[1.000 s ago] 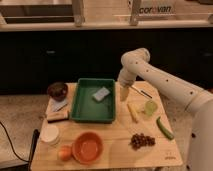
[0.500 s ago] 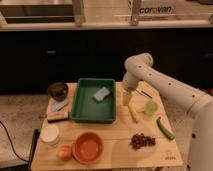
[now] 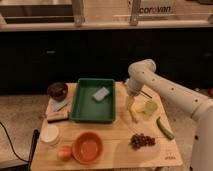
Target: Place banana in red bowl
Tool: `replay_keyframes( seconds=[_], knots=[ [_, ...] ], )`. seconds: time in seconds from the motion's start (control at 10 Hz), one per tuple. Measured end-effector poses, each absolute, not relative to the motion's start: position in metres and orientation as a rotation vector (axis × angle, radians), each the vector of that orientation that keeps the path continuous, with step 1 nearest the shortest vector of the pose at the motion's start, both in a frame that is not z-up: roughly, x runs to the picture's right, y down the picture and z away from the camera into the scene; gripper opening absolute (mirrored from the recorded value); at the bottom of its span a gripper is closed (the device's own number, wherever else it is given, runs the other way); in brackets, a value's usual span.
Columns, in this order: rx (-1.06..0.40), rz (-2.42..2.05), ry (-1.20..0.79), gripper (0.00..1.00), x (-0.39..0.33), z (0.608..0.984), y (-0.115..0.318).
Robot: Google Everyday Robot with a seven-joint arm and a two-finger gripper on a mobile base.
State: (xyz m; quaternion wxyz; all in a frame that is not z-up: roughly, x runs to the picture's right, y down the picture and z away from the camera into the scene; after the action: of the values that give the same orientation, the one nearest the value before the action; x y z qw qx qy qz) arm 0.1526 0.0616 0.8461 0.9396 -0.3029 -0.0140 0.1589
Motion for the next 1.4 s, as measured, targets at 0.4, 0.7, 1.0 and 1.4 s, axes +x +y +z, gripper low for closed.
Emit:
replay_keyframes(
  seconds=[0.4,0.7,1.0,1.4],
  knots=[
    [-0.622,0.351,0.006,0.80,0.166,0.852,0.080],
    [-0.601,0.357,0.012,0.80,0.177,0.859,0.097],
    [-0.616,0.362,-0.031,0.80,0.180,0.864,0.108],
    [-0.618,0.376,-0.059,0.80,0.183,0.868,0.121]
  ],
)
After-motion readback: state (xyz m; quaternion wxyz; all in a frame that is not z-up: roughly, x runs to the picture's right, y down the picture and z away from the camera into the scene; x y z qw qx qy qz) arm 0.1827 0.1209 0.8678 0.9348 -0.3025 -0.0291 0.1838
